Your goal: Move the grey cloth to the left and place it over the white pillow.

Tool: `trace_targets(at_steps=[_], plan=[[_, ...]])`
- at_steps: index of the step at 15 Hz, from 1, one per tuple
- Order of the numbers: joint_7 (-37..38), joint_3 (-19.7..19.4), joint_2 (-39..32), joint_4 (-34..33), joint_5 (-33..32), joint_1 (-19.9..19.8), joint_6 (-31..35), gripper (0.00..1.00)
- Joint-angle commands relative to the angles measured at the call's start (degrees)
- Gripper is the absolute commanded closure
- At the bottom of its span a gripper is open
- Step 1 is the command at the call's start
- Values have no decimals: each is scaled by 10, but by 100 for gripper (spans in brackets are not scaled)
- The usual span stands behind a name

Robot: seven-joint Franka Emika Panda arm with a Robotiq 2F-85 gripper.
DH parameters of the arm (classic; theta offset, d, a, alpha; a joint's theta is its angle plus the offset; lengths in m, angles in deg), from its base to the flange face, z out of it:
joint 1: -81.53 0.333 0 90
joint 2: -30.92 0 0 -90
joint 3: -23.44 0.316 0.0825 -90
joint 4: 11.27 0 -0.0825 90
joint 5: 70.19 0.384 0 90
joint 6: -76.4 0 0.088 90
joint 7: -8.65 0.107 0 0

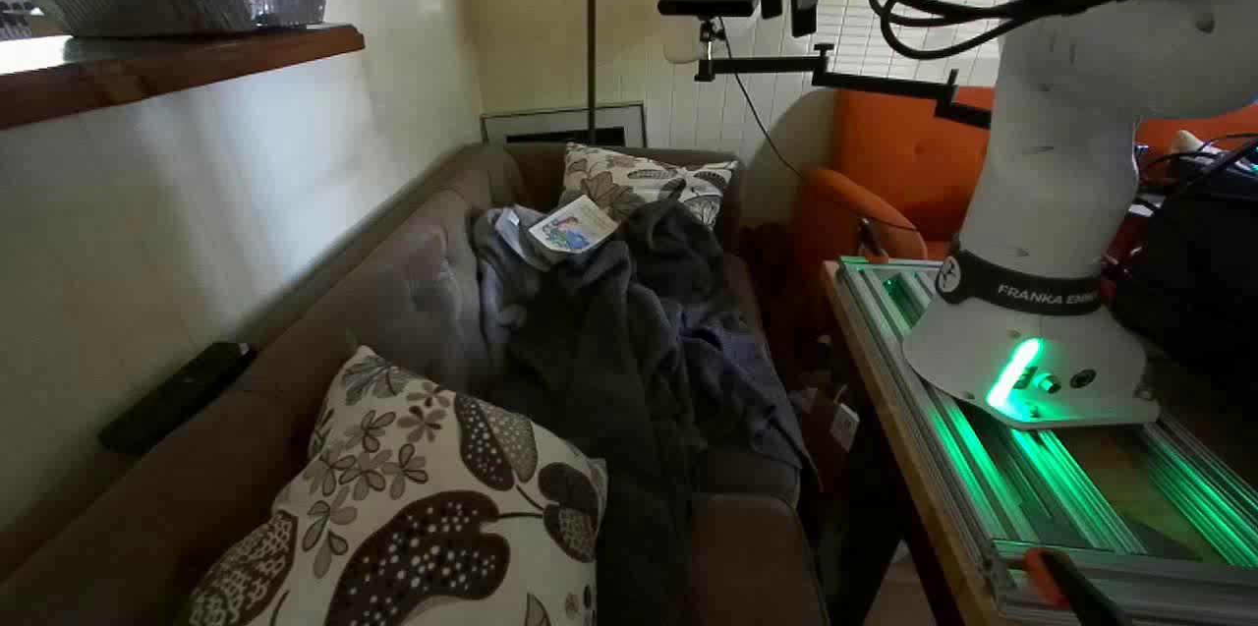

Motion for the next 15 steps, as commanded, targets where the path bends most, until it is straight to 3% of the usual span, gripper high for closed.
trace_targets(at_steps=[1,8,11,15], plan=[[9,-11,1,-1,-7,15,-4,0],[9,-11,1,-1,-7,15,-4,0],[42,-67,-76,-36,11,-9,74,0],[35,-161,-180,-69,44,-36,216,0]])
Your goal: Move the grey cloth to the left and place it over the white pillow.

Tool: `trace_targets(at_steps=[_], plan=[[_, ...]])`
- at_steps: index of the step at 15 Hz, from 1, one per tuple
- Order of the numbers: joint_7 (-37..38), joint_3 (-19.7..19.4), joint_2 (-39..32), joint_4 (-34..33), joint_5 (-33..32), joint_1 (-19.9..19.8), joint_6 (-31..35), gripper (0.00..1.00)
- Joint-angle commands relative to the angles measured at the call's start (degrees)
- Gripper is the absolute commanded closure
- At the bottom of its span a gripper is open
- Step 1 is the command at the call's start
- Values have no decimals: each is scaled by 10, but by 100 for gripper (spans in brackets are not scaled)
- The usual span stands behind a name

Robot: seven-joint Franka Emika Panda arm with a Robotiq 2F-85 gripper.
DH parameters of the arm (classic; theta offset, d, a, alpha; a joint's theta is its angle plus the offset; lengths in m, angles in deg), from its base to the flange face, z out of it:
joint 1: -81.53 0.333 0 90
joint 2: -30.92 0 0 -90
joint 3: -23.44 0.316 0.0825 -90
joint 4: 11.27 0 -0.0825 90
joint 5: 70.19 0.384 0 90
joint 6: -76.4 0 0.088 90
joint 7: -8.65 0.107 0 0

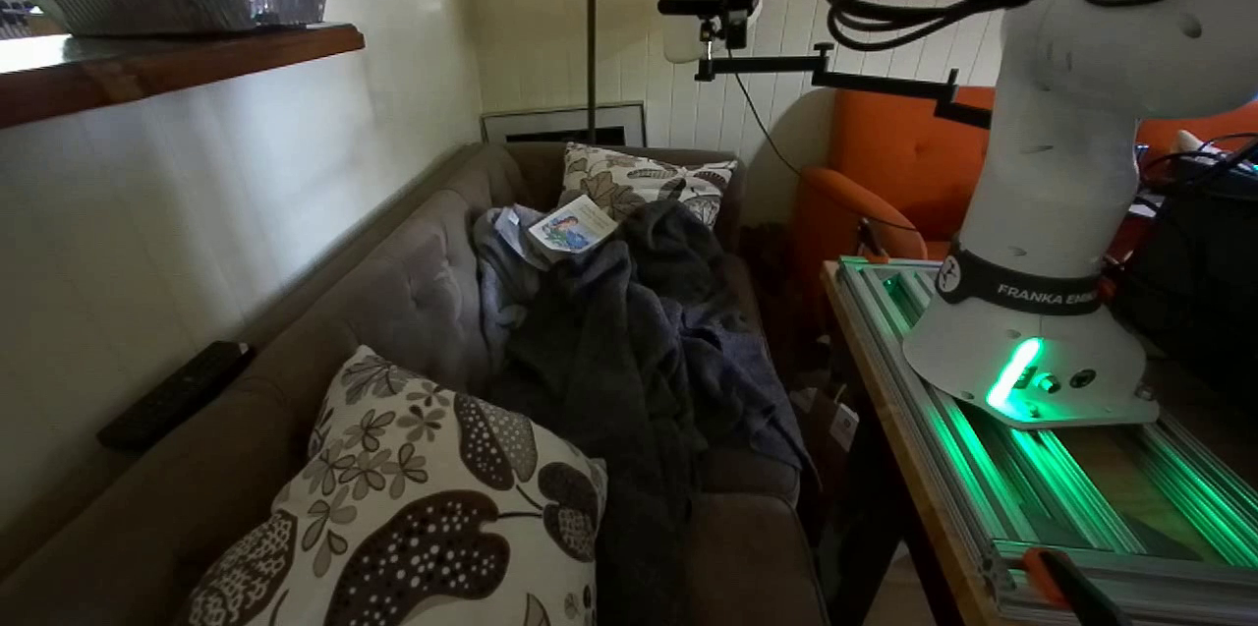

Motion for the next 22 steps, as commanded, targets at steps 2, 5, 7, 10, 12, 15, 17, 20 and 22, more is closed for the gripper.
trace_targets(at_steps=[2,5,7,10,12,15,17,20,22], plan=[[-16,-88,-150,-56,78,-26,142,0],[-34,-124,-249,-82,168,-27,225,0],[-52,-131,-318,-102,237,-22,261,0],[-60,-99,-309,-85,253,-54,255,0],[-66,-87,-359,-106,278,-58,258,0],[-65,-83,-378,-119,282,-59,258,0],[-65,-83,-378,-121,282,-59,258,0],[-68,-64,-446,-180,401,-71,249,0],[-66,-48,-493,-218,474,-87,241,0]])
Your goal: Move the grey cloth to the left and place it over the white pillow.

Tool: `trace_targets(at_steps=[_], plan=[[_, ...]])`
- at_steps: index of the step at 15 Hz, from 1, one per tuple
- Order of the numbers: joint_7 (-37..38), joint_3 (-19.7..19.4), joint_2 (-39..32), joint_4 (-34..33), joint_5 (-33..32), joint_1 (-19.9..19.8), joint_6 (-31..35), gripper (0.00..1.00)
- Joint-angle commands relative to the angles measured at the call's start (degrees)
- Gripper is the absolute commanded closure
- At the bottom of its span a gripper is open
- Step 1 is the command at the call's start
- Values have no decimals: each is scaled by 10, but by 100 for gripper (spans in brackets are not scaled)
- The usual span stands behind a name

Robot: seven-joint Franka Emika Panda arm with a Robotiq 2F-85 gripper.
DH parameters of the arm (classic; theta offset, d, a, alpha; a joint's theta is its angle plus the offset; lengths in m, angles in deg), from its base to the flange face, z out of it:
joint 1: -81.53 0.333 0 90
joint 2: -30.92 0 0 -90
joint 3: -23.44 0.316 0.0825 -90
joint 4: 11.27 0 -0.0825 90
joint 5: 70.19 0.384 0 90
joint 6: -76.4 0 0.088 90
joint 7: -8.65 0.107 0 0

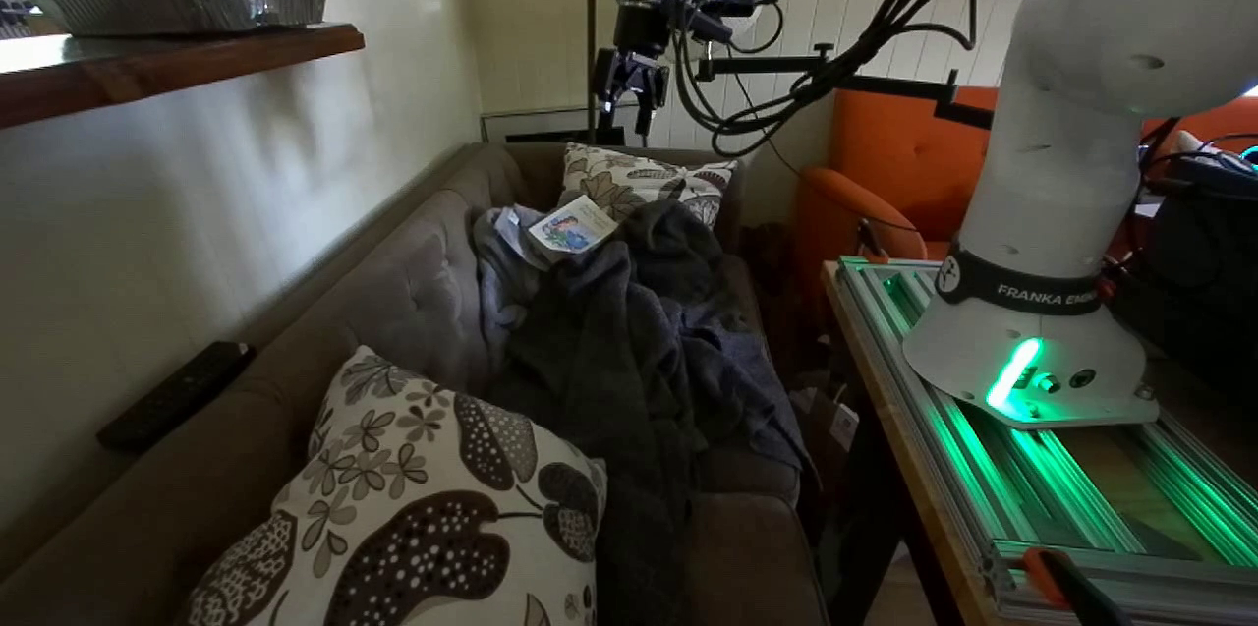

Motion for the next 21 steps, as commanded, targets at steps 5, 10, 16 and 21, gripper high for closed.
trace_targets(at_steps=[5,10,16,21], plan=[[33,87,-241,-206,214,-99,-44,0],[54,122,-302,-250,219,-138,-17,0],[75,133,-370,-320,226,-155,-19,0],[120,132,-419,-355,238,-169,-5,0]])
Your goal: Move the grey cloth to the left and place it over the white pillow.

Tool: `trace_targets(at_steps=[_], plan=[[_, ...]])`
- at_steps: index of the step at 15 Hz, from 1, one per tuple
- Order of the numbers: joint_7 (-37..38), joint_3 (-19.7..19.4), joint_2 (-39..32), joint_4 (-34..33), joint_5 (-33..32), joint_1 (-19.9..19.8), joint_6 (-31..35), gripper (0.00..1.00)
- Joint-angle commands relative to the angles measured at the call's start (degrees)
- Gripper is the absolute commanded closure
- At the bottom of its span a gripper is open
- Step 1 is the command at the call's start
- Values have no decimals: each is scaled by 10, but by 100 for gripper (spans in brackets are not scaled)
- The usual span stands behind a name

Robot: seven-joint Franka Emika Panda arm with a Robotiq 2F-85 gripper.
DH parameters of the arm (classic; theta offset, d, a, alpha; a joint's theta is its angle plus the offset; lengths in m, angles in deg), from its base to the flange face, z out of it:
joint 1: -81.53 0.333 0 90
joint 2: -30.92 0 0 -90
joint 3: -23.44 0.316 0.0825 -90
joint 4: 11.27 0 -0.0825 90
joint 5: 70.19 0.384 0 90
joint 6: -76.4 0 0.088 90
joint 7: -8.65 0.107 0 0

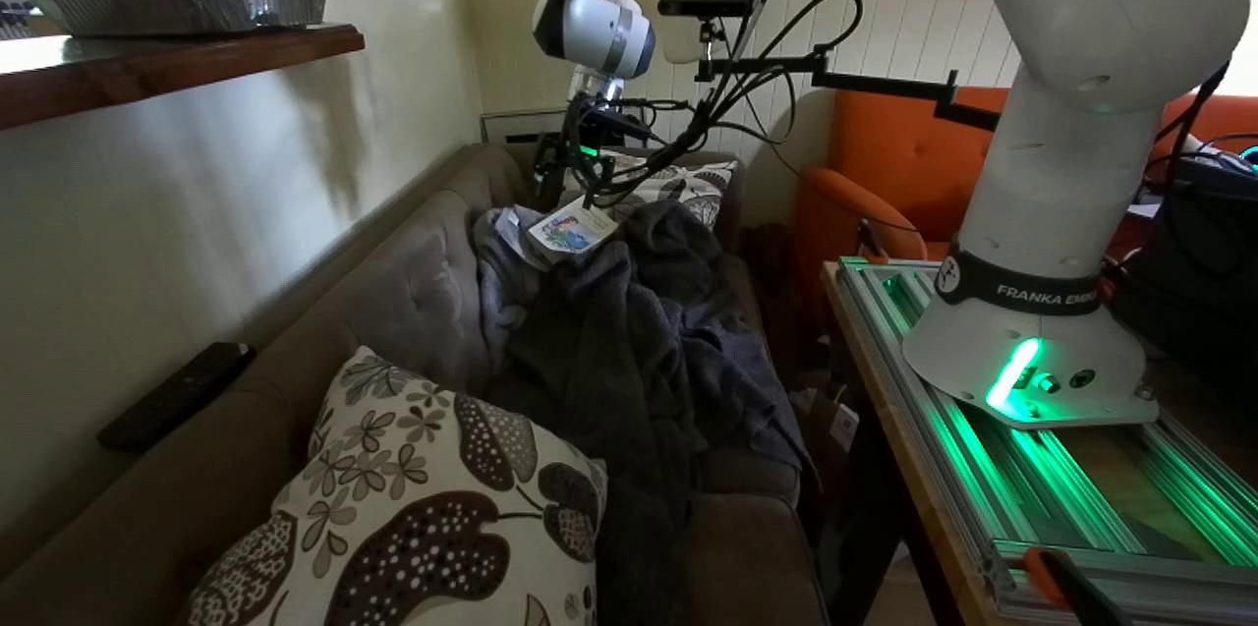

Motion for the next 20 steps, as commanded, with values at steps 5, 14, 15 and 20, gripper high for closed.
trace_targets(at_steps=[5,14,15,20], plan=[[103,4,-99,-65,6,-24,52,0],[303,-40,-222,-129,-19,-22,216,0],[325,-48,-234,-134,-24,-17,227,0],[408,-73,-283,-162,-51,2,243,0]])
